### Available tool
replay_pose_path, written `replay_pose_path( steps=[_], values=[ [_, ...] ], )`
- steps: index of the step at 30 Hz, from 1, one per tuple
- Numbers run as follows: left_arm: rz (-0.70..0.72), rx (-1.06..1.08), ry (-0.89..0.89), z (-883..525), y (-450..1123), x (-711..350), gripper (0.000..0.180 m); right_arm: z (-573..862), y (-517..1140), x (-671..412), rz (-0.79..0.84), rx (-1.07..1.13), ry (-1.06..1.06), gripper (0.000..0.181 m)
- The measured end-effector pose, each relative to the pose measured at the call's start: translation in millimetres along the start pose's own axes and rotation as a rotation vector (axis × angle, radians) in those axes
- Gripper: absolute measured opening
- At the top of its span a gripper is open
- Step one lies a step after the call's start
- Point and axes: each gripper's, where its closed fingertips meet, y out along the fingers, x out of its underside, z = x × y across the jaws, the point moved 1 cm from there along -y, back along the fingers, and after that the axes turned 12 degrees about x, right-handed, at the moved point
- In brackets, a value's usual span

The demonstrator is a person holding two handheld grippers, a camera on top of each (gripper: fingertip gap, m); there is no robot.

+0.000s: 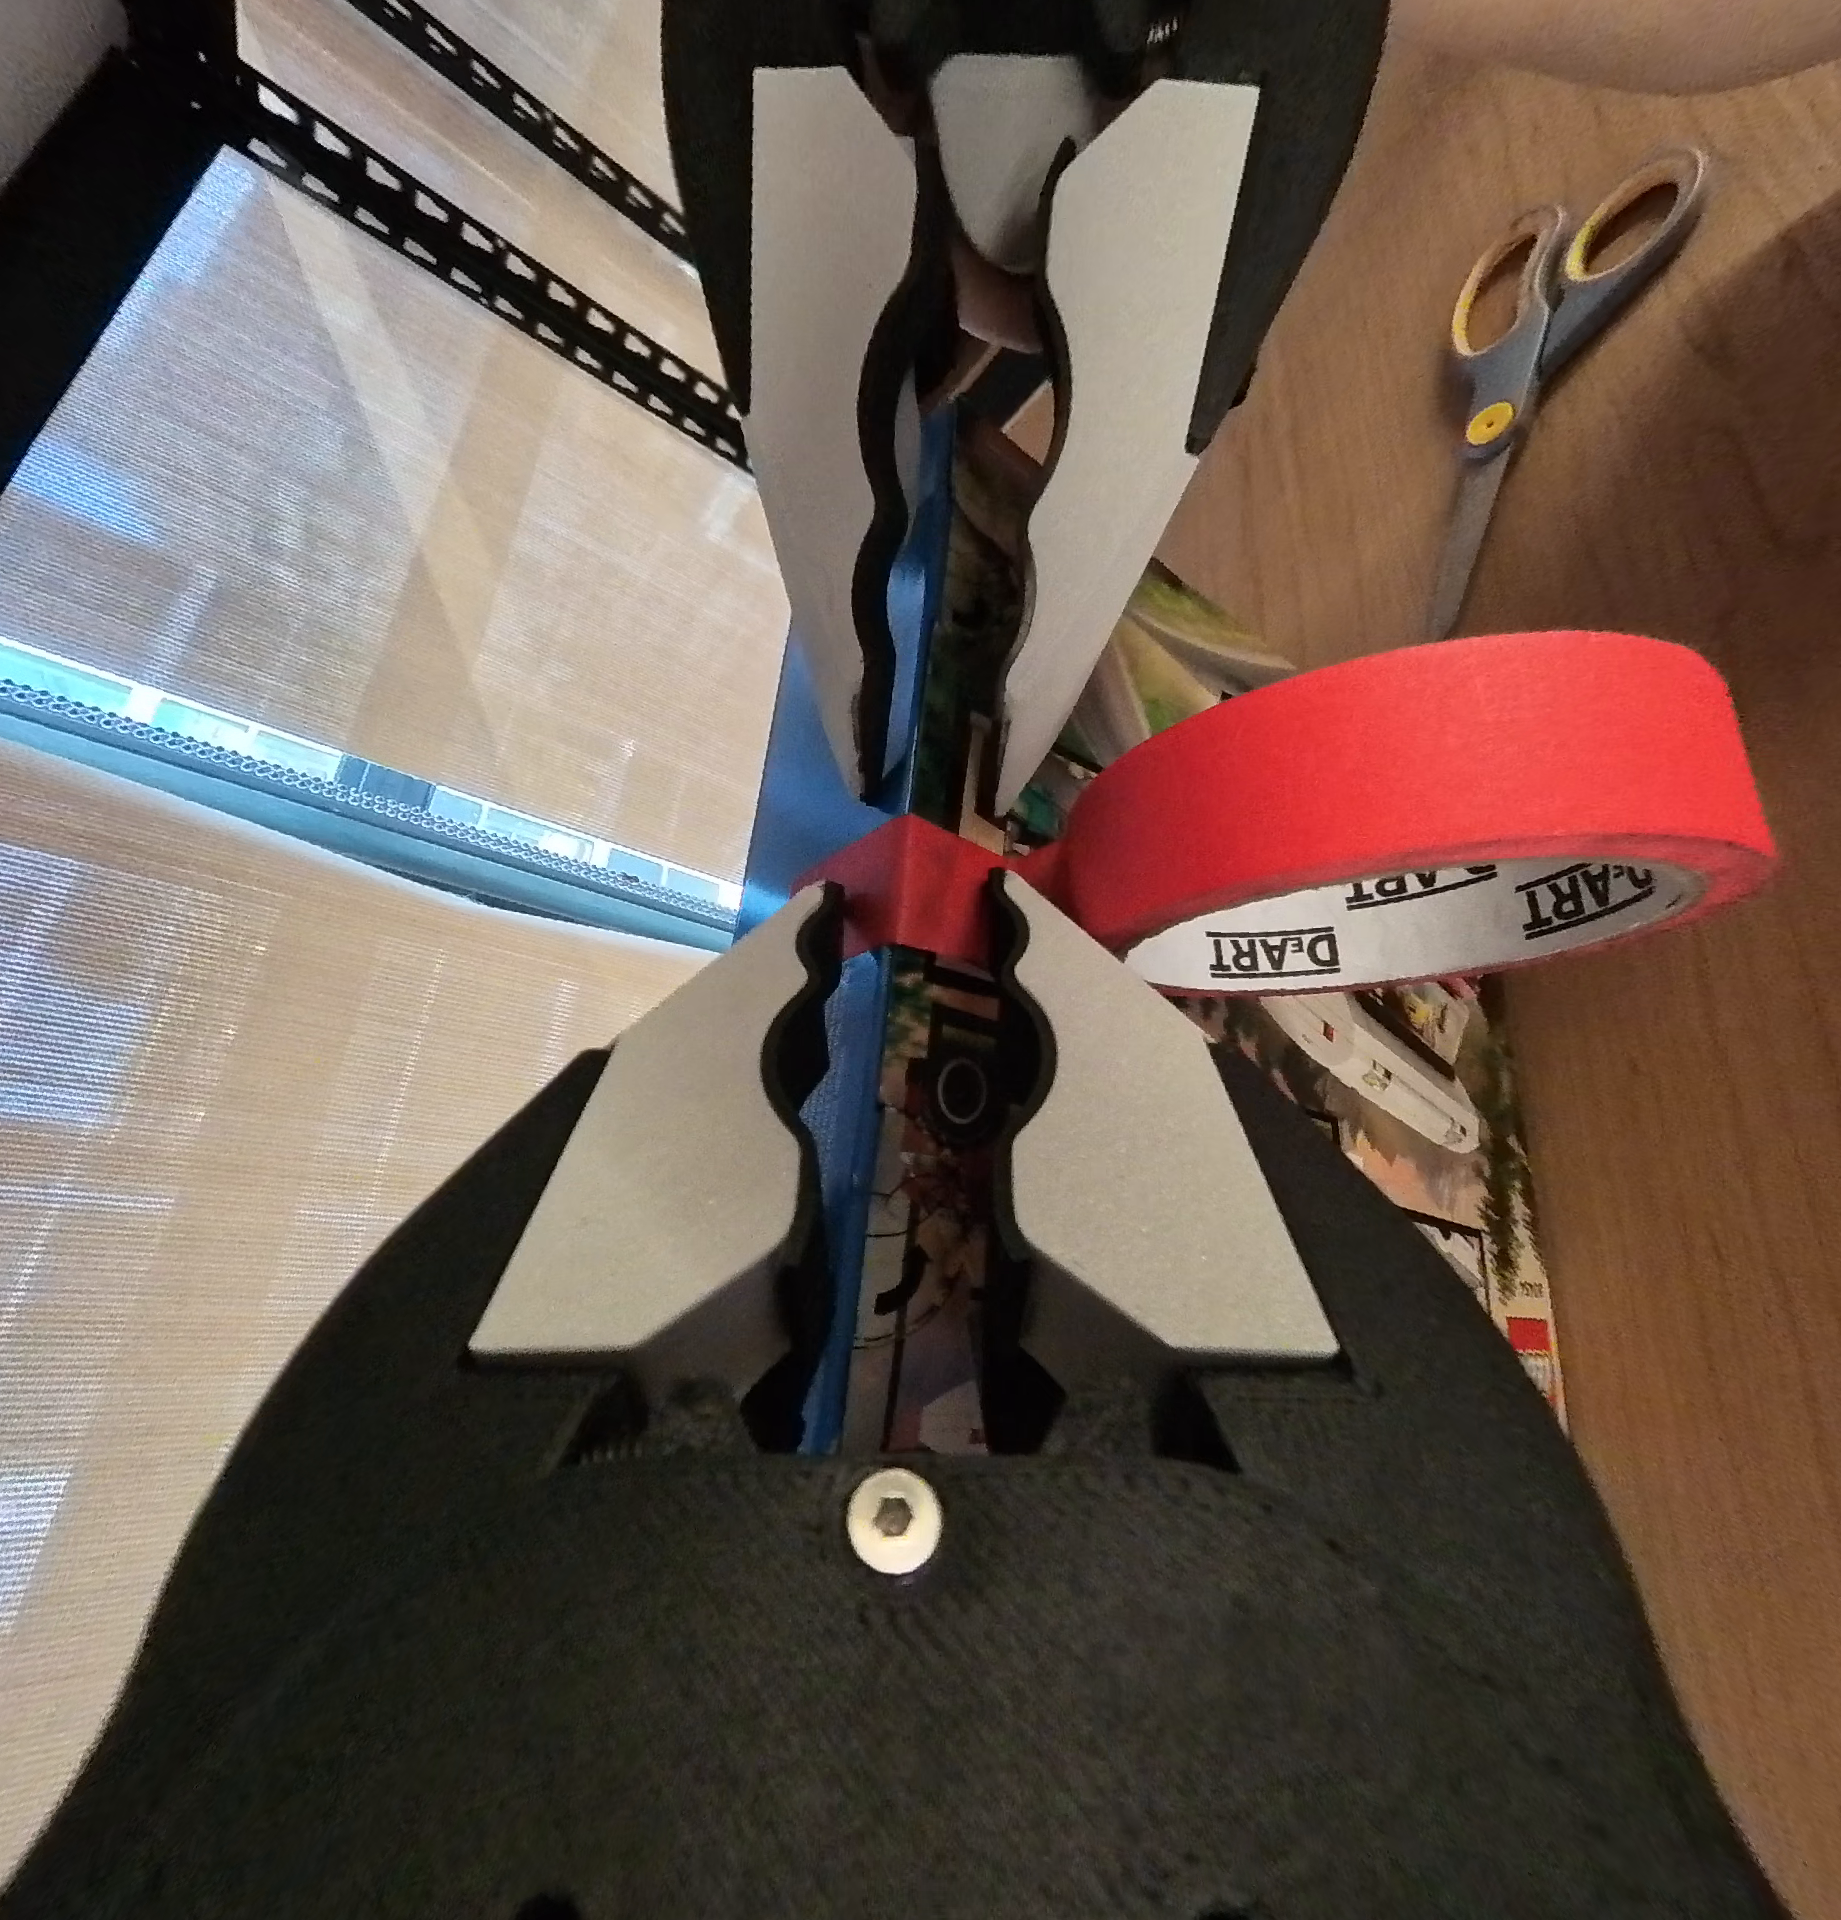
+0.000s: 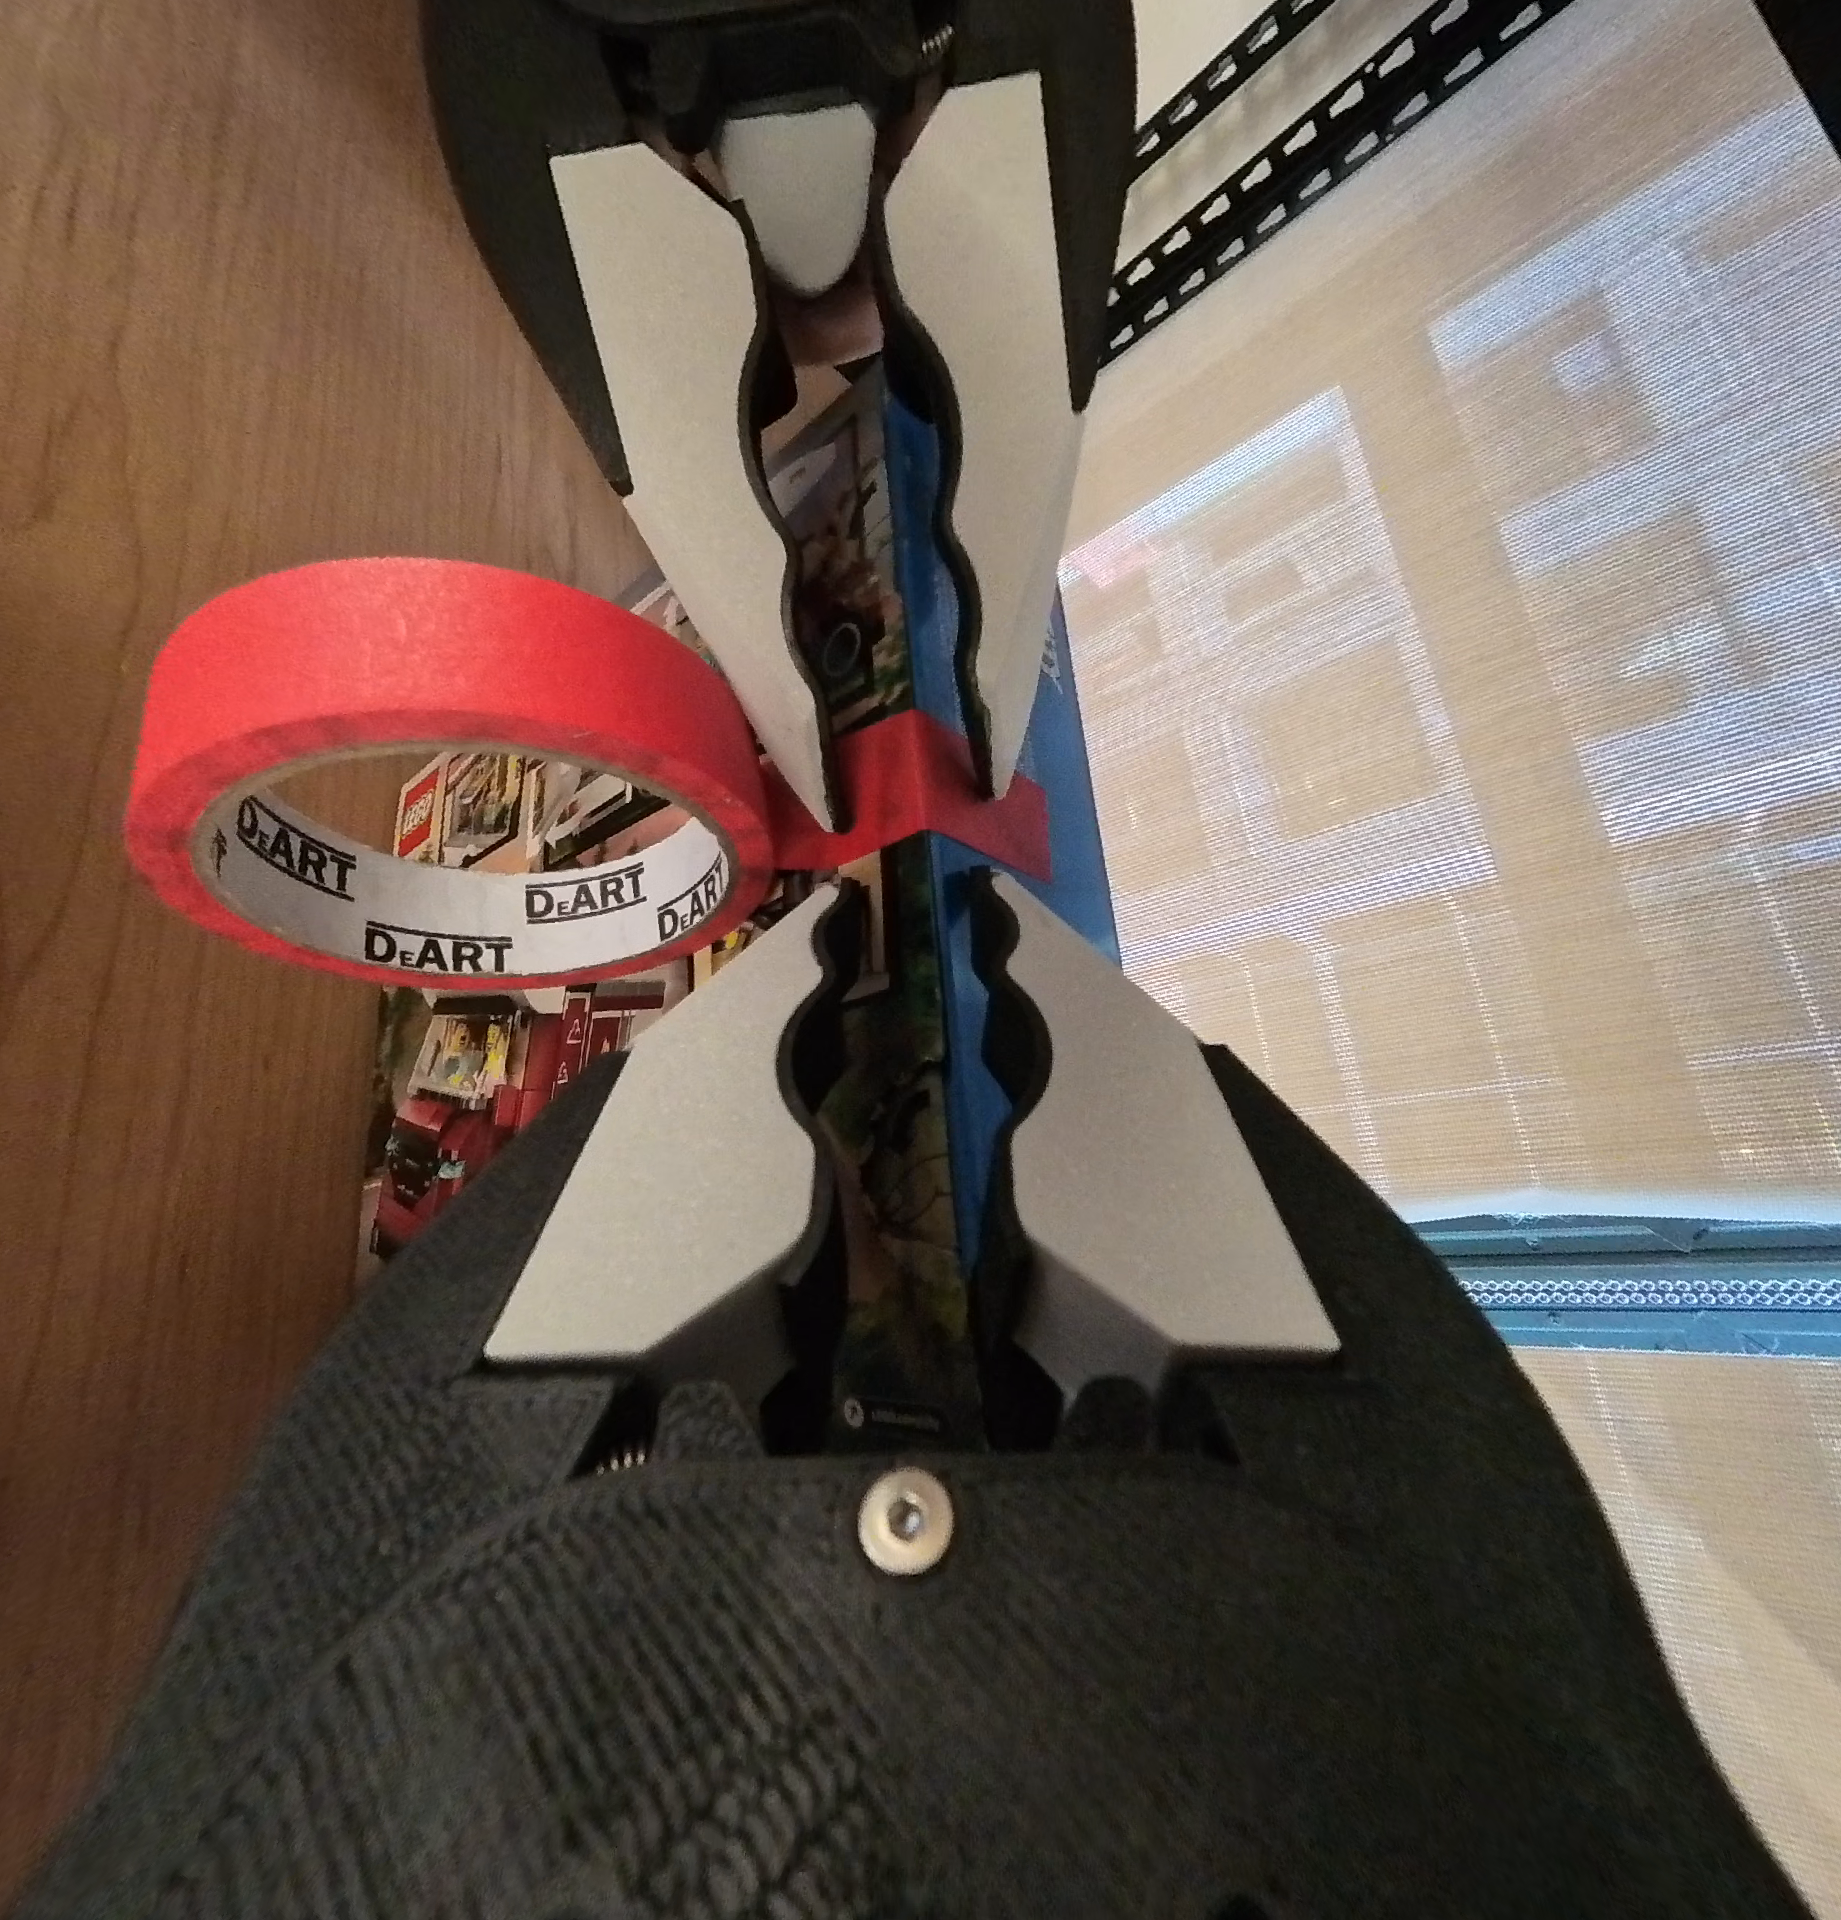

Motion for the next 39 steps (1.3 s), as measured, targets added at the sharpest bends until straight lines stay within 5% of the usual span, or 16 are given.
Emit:
replay_pose_path(
  steps=[6, 13, 23, 30, 39],
  values=[
    [0.068, -0.091, -0.074, -6.2, -17.4, -0.8, 0.026, -0.2, -0.3, -0.5, -0.003, -0.010, 0.014, 0.021],
    [0.428, -0.242, -0.297, 36.4, -73.9, -22.3, 0.022, -0.1, 0.1, -0.8, 0.000, -0.012, 0.018, 0.021],
    [0.498, -0.031, -0.302, 118.8, -6.3, -24.7, 0.045, 0.0, 0.3, -1.0, 0.004, -0.027, 0.027, 0.021],
    [0.387, -0.135, -0.093, 116.1, 29.9, -14.6, 0.010, -0.2, 0.2, -1.0, 0.002, -0.024, 0.028, 0.021],
    [0.461, 0.198, -0.627, 122.0, 19.0, -18.8, 0.013, 0.0, 0.6, -0.9, 0.007, -0.014, 0.022, 0.021]
  ],
)
